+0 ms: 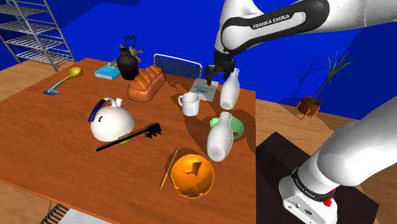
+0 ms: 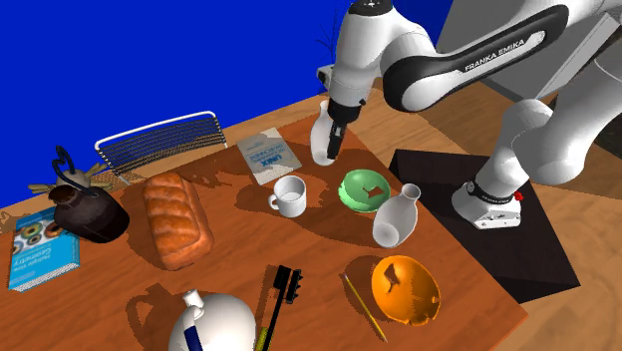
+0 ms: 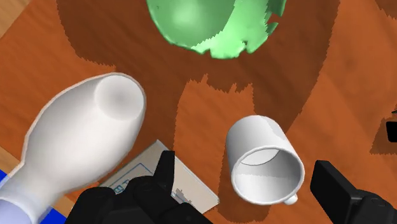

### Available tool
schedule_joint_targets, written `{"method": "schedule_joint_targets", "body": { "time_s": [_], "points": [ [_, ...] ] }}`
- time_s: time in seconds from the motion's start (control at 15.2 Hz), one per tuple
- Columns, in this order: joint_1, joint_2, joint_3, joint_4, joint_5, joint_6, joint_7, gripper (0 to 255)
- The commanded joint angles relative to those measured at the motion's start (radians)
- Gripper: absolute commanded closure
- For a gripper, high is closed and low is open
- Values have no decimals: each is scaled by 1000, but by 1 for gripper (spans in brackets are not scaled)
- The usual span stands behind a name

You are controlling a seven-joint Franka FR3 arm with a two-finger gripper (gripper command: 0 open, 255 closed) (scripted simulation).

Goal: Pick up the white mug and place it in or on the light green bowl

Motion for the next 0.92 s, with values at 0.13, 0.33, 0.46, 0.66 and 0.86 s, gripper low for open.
{"method": "schedule_joint_targets", "body": {
  "time_s": [0.13, 0.33, 0.46, 0.66, 0.86],
  "points": [
    [-3, 146, 3, 67, -16, 64, 11, 0],
    [-1, 261, 3, 130, -31, 102, 22, 0],
    [1, 338, 3, 178, -41, 123, 30, 0],
    [6, 454, -1, 260, -55, 145, 39, 0],
    [10, 523, -4, 304, -63, 163, 44, 0]
  ]
}}
